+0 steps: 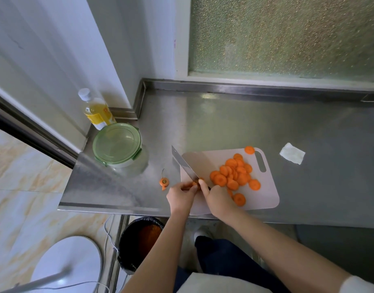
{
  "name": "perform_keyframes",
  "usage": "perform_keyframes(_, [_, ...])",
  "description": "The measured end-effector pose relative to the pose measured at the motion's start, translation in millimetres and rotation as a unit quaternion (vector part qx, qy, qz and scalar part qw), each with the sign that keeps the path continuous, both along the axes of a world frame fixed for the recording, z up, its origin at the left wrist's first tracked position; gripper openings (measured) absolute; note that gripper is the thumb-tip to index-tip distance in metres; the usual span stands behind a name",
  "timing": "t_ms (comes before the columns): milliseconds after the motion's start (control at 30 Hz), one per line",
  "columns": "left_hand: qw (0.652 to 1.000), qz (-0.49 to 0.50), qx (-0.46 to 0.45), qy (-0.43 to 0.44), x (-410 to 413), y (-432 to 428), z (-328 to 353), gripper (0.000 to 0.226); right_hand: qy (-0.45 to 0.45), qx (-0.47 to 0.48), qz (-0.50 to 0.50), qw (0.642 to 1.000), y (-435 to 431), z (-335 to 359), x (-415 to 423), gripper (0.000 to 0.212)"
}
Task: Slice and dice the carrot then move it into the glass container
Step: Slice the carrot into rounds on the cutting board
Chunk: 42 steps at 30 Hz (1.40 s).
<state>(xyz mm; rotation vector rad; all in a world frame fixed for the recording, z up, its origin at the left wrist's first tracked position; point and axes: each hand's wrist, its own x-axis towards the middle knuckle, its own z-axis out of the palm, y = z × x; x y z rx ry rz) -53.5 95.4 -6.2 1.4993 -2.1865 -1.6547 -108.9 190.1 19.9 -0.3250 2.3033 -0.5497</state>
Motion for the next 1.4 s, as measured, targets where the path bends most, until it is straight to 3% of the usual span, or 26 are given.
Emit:
perform_keyframes(67, [1.000, 0.010, 0.006, -0.001, -0.1, 1.0, 0.2, 0.025, 0.022, 0.009, -0.033, 0.999, -1.9, -2.7, 1.5, 0.046])
perform_keyframes(133, [1.000, 0.023, 0.012, 0.000, -0.1, 2.7, 1.6, 0.022, 0.036, 0.002, -0.020, 0.999, 1.6, -5.3, 2.0, 0.041])
perform_keyframes(367, [0.999, 0.033, 0.005, -0.001, -0.8, 4.9, 0.9, 0.017, 0.018, -0.008, -0.028, 0.999, 1.6, -5.7, -8.5, 0.065])
perform_keyframes(533, [0.999, 0.044, 0.001, -0.007, -1.7, 4.8, -2.2, 0.018, 0.002, -0.029, -0.029, 0.999, 7.5, 2.7, -9.8, 0.057])
perform_keyframes(800, [0.998, 0.058, 0.001, -0.014, -3.4, 5.4, -3.6, 0.015, -0.002, -0.026, -0.021, 0.999, 11.1, 7.9, -7.2, 0.065])
perform_keyframes(1167, [0.997, 0.074, 0.018, -0.023, -6.0, 5.7, -2.8, 0.016, 0.050, -0.015, 0.036, 0.998, 7.6, 27.0, -5.4, 0.050])
perform_keyframes(1267, [0.997, 0.073, 0.016, -0.024, -5.8, 5.6, -2.7, 0.016, 0.040, 0.041, 0.062, 0.996, 0.2, 31.2, -4.9, 0.046])
perform_keyframes(1333, [0.997, 0.071, 0.015, -0.023, -5.9, 5.7, -3.0, 0.016, 0.056, 0.077, 0.069, 0.993, -5.4, 33.0, -4.4, 0.058])
perform_keyframes(1400, [0.997, 0.071, 0.016, -0.021, -5.4, 5.3, -2.3, 0.016, 0.041, 0.072, 0.088, 0.993, -5.0, 22.3, -7.5, 0.054])
